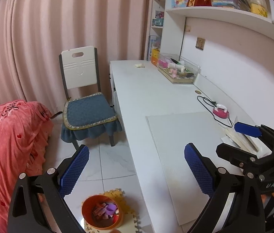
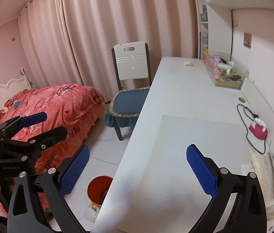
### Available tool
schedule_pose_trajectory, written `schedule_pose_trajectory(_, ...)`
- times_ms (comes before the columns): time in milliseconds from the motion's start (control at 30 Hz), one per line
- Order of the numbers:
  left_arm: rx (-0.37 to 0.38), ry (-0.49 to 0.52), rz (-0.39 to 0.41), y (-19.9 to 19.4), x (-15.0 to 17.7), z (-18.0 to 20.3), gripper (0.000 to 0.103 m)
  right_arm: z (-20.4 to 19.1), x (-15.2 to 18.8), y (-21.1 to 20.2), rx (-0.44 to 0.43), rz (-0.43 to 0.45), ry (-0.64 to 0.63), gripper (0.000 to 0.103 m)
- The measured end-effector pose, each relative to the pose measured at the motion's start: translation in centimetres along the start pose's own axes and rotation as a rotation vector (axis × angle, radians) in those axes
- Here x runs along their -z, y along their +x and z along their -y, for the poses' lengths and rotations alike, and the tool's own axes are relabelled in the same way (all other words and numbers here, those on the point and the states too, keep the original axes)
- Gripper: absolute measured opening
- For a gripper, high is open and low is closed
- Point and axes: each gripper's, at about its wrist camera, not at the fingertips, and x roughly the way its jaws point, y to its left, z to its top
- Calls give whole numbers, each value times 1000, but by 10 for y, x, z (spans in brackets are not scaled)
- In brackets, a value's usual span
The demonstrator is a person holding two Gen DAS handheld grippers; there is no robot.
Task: Collect trash
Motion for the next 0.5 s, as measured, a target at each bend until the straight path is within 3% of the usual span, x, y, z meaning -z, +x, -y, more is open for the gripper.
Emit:
schedule_pose_trajectory(233, 44, -21, -8, 2, 0, -3, 97, 3, -2, 1, 13, 27, 16, 98)
schedule_pose_trajectory(367, 15, 2, -5, 2, -1, -1, 97, 4, -4, 3, 16, 25, 14, 98)
schedule_pose_trajectory(500, 36, -16, -3, 1, -1, -4, 97, 3, -4, 4, 13, 22, 12, 98)
